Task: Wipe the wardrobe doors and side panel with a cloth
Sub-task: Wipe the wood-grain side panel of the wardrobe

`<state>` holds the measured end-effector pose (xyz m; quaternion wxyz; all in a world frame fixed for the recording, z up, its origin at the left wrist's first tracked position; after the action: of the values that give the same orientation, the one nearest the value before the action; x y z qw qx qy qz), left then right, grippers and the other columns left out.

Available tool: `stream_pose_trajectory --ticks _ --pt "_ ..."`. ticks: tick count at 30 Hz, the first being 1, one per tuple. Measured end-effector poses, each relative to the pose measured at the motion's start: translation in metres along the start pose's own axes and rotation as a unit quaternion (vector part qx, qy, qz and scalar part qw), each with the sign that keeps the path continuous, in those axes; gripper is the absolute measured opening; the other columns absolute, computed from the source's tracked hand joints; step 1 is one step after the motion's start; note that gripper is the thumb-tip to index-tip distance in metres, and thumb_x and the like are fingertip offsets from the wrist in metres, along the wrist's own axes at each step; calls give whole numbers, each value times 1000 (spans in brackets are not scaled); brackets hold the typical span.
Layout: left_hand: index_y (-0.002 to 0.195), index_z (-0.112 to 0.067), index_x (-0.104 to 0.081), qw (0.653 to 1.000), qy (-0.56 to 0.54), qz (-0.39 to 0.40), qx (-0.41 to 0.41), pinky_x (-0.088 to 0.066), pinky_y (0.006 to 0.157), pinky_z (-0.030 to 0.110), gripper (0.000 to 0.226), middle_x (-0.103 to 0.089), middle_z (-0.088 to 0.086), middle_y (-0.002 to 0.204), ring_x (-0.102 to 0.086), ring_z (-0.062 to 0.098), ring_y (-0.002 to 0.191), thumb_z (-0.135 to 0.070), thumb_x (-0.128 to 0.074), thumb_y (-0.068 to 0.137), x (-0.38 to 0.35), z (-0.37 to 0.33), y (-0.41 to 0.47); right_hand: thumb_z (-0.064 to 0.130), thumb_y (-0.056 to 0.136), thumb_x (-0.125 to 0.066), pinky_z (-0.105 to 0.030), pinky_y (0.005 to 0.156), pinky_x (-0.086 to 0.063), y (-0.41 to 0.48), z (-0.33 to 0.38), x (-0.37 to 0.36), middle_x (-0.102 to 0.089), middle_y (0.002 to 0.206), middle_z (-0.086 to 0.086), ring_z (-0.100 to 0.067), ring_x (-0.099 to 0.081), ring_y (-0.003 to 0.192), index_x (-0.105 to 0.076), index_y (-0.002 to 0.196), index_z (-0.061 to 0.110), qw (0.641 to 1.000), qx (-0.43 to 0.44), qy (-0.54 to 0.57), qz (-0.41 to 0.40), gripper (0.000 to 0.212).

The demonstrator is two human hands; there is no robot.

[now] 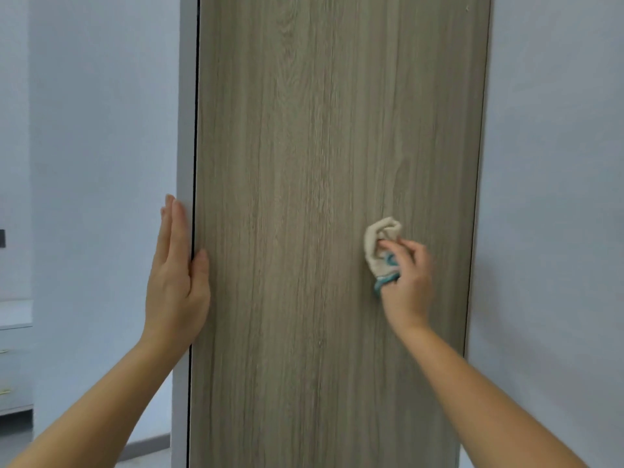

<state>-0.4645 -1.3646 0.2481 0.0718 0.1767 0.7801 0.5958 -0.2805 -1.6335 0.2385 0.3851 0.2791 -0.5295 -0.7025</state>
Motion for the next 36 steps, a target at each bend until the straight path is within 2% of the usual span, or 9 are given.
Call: stream_pose_trajectory --ticks 2,6,10,14,19,23,30,34,36 --pt "150 -29 0 1000 -6 0 -3 -3 112 5 69 -1 -15 158 1 -6 144 -1 -37 100 1 -2 0 -15 67 -64 -31 80 -44 16 -33 12 -52 112 -16 -33 -56 97 -68 114 9 997 -77 -8 -21 52" --pt "150 -28 2 1000 -4 0 -16 -3 113 6 69 1 -17 157 2 -7 144 0 -37 100 -1 -1 -1 -12 69 -61 -29 78 -39 40 -81 32 -52 115 -17 -34 -51 101 -63 117 14 972 -204 -105 -40 54" --pt "151 -28 2 1000 -5 -3 -22 -4 114 8 68 1 -16 157 1 -3 145 -5 -37 100 -1 1 -1 -2 76 -60 -48 90 -43 57 -104 37 -54 117 -17 -39 -48 107 -61 112 16 951 -252 -175 -44 40" --pt "150 -29 2 1000 -4 -4 -27 -5 114 9 68 -1 -12 159 0 2 147 -6 -36 99 -1 0 -1 2 80 -61 -46 95 -42 60 -117 38 -51 126 -18 -39 -47 115 -57 117 16 933 -302 -191 -41 40" --pt "153 -15 -2 1000 4 0 -19 -4 112 5 67 -2 -4 161 0 2 147 2 -38 99 -2 2 -3 0 79 -58 -47 97 -41 50 -118 38 -44 131 -15 -38 -44 119 -53 120 20 928 -331 -162 -55 46" --pt "153 -13 -1 1000 4 2 -15 -4 111 3 67 -1 -3 162 1 2 147 1 -38 99 -2 2 -2 -4 73 -58 -42 92 -44 28 -95 28 -47 120 -16 -38 -52 105 -58 118 16 951 -283 -106 -63 49" --pt "154 -14 -1 1000 -4 8 -11 -5 108 0 68 -1 -4 162 2 -5 144 2 -38 98 0 1 -1 -11 66 -66 -28 76 -38 -17 3 5 -53 103 -7 -30 -54 93 -67 106 12 994 -102 -17 -24 46" --pt "154 -13 -2 1000 -6 18 -7 -5 103 -5 67 -2 -2 162 5 -16 138 3 -37 98 3 -2 0 -6 62 -73 -24 74 -38 -55 79 -19 -54 100 -2 -22 -49 90 -70 107 16 999 19 21 40 51" --pt "154 -13 -4 1000 -9 28 -3 -5 105 -3 68 -3 -2 162 2 -13 139 5 -36 97 6 -3 -1 -1 65 -75 -25 72 -42 -79 117 -29 -57 101 -1 -21 -50 89 -71 107 17 994 83 29 63 46"
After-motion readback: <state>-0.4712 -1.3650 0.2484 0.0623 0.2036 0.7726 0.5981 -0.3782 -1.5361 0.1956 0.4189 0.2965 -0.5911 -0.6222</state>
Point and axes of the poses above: each hand's wrist, its own y-axis towards the middle knuckle, its own x-axis out of the back of the hand, z = x × y, the point moved 5 cm from there along y, towards the middle knuckle
